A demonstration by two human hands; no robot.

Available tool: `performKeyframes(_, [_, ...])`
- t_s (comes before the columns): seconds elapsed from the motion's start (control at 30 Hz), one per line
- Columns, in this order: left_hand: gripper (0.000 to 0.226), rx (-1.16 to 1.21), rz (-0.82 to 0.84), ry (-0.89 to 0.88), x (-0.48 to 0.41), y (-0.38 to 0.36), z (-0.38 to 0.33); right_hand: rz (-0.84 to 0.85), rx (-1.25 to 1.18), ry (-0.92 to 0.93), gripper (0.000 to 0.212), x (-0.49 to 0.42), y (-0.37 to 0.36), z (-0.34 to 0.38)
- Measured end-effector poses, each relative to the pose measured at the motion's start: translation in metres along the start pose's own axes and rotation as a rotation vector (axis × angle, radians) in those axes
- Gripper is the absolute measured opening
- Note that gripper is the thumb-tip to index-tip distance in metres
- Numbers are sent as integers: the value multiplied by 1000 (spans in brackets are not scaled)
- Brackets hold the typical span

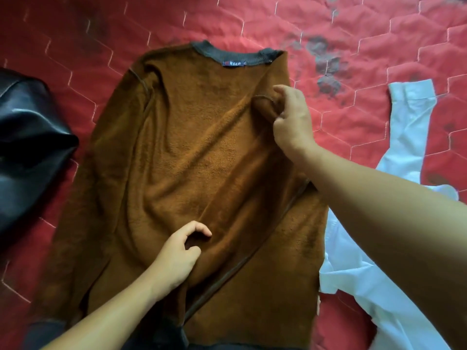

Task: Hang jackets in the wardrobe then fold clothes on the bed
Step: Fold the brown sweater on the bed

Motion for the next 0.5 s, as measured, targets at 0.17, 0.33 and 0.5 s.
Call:
performKeyframes(0.17, [56, -37, 56, -6, 5, -1, 6, 160, 379, -321, 44, 23, 11, -67])
performKeyframes(0.33, [56, -75, 40, -9, -2, 2, 8, 55, 454, -281, 35, 7, 38, -77])
performKeyframes(0.5, [58, -63, 32, 16, -3, 0, 12, -53, 416, -281, 43, 4, 54, -87])
Point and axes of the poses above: each hand's wrist, its own x-axis away from the middle knuckle, its own y-axis out of the back of the hand, z = x × y, the point moved 9 cm from there along -x, towards the middle knuckle, and after that the axes turned 10 degrees about y, right-handed, at the moved point
